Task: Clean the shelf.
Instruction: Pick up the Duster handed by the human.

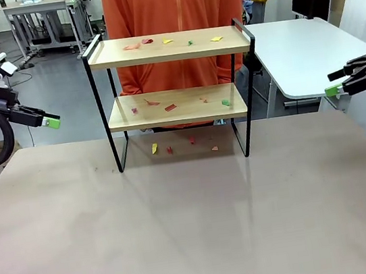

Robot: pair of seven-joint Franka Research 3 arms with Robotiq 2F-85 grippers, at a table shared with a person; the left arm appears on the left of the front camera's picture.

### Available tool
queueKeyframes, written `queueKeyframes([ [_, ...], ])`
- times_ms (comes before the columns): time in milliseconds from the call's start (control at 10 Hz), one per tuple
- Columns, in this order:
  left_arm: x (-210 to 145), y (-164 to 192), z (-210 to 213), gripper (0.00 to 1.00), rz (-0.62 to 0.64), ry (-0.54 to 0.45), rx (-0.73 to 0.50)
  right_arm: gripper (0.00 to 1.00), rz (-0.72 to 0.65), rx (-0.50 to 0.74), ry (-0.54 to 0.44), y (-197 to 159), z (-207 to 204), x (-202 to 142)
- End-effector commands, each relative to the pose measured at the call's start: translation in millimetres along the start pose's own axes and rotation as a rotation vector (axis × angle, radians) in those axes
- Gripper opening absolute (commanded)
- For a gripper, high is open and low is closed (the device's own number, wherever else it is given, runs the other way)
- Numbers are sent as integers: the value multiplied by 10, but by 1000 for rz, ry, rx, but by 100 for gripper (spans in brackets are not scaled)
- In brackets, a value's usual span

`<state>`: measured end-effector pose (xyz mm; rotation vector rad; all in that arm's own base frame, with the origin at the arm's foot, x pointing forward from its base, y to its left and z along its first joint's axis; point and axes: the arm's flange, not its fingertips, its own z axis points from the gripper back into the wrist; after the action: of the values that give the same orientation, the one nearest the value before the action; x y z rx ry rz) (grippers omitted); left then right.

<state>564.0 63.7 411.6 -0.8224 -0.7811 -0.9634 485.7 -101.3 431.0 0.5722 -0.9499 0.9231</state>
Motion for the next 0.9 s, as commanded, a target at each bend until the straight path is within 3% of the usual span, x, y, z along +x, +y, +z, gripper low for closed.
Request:
queueKeyframes([
  [0,-50,188,73,100,-148,-175,-33,100,79,65,-96,-432,-151,-192],
  [200,-173,315,120,100,-256,-305,-41,100,135,111,-195,-700,-235,-332],
  [500,-274,331,100,100,-354,-364,-50,100,136,135,-296,-942,-306,-467],
  [800,-349,314,86,100,-355,-372,-75,100,109,154,-329,-1050,-382,-536],
])
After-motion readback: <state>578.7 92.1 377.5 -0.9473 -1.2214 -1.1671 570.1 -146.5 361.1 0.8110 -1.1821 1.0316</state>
